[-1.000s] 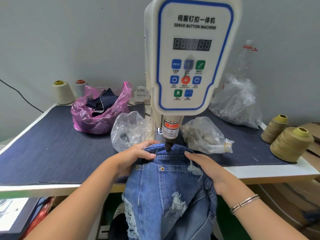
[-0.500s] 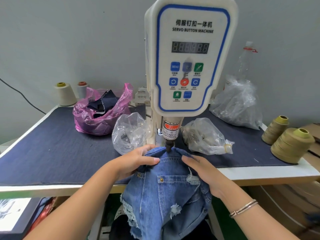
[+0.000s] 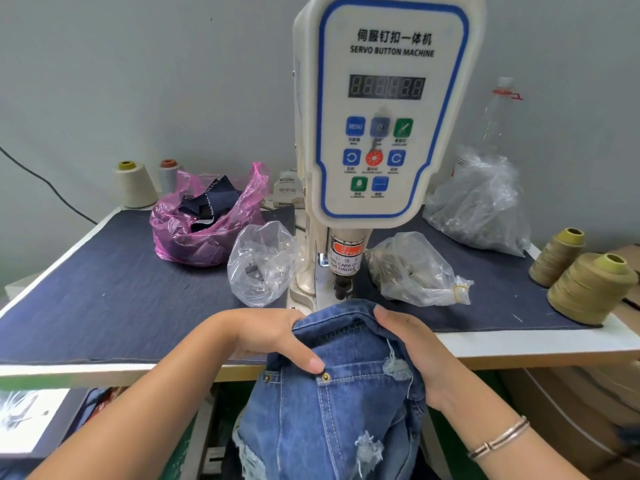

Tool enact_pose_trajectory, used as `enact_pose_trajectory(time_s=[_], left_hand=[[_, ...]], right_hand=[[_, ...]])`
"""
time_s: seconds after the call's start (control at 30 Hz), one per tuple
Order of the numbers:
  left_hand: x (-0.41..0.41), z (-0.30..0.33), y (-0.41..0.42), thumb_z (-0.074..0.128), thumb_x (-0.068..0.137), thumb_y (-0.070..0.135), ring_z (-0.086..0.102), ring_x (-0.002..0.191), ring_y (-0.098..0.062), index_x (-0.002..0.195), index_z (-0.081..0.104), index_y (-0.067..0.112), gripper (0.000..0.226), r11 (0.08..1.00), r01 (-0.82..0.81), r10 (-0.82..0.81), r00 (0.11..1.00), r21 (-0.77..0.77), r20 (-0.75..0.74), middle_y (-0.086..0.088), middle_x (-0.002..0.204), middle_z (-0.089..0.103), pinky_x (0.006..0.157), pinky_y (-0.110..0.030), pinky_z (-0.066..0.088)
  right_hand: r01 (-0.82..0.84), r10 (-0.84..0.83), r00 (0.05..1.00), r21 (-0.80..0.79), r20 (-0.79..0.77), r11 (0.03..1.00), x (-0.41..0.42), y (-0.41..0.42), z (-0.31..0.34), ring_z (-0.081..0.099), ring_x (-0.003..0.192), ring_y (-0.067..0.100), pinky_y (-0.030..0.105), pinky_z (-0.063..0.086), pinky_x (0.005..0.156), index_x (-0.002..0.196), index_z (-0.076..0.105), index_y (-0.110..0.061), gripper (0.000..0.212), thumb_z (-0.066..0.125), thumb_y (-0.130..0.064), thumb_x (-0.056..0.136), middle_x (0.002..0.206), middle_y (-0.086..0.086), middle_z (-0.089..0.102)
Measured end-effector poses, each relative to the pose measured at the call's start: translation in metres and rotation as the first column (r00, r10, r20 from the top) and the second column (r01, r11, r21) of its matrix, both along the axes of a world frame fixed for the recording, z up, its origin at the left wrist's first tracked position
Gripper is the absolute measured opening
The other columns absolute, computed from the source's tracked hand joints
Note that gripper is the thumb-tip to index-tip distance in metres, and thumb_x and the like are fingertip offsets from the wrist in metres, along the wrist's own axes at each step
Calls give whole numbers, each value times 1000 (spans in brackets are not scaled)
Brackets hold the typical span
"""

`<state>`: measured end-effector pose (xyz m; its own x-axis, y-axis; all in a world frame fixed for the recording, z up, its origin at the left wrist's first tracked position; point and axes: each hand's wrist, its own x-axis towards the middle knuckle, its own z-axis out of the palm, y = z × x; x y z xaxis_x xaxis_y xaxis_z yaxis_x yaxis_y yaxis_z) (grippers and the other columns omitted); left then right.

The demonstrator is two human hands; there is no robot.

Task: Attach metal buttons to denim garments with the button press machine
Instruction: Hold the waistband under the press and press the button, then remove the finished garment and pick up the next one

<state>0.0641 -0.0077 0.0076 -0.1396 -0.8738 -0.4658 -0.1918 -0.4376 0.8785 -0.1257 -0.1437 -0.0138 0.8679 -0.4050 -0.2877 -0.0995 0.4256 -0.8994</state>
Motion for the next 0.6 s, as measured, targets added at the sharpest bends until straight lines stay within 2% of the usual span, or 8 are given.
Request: enact_pose_trajectory(time_s=[0.1, 0.23, 0.47, 0.6], left_hand=[[0, 0, 6, 79, 63, 26, 67, 103, -17, 111, 63, 17, 51, 1000, 13, -13, 1000, 19, -11, 2, 108, 72, 88, -29, 53], [2, -6, 16, 79, 61, 24, 64, 109, -19, 119, 59, 15, 62, 995, 56, -55, 998, 87, -23, 2, 113, 70, 92, -32, 50], [12, -4, 32, 77, 68, 23, 67, 103, -17, 110, 65, 16, 45, 993, 59, -62, 998, 101, 30, 2, 109, 72, 85, -25, 52], [23, 2, 45, 78, 66, 26, 67, 103, -21, 103, 71, 19, 38, 996, 39, -46, 994, 74, 95, -3, 109, 72, 86, -28, 52]], right_hand=[[-39, 39, 999, 12, -5, 999, -3, 6, 1, 70, 93, 31, 36, 56, 75, 98, 76, -10, 37, 64, -39, 78, 104, 20, 71], [-48, 47, 998, -24, -40, 999, -1, 18, -2, 68, 97, 33, 41, 53, 86, 99, 75, -11, 38, 66, -40, 77, 106, 20, 70], [-77, 68, 992, -90, -102, 993, 10, 36, -3, 69, 97, 32, 40, 53, 87, 95, 76, -14, 43, 68, -48, 70, 103, 17, 72], [-149, 132, 986, -181, -103, 972, 15, 49, -4, 70, 96, 26, 36, 53, 89, 94, 75, -24, 28, 67, -48, 81, 102, 10, 73]])
